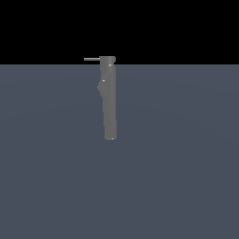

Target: Turn on the faucet by rotating a designated handle.

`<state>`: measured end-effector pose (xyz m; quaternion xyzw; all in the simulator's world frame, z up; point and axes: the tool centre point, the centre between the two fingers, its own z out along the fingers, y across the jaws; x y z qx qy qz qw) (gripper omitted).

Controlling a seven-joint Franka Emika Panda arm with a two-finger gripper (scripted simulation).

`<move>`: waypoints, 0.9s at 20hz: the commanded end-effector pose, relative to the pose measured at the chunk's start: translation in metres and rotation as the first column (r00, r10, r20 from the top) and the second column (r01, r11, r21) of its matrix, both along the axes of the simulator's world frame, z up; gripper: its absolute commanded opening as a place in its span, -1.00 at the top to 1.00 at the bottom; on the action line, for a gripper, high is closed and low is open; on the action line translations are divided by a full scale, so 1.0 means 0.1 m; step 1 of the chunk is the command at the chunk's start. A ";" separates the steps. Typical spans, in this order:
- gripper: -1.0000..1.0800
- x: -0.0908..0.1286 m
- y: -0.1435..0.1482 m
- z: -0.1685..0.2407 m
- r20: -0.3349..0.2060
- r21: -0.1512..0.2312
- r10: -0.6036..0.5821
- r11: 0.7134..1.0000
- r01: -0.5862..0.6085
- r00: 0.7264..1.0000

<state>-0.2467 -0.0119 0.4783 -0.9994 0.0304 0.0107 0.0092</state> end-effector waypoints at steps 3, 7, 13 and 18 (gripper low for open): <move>1.00 0.00 0.01 0.00 -0.002 0.001 -0.002 1.000 0.002 1.000; 1.00 0.02 0.04 -0.01 -0.017 0.008 -0.012 1.000 0.012 1.000; 1.00 0.03 0.05 -0.01 -0.021 0.010 -0.015 1.000 0.015 1.000; 1.00 0.12 0.06 -0.02 -0.020 0.008 -0.013 1.000 0.013 1.000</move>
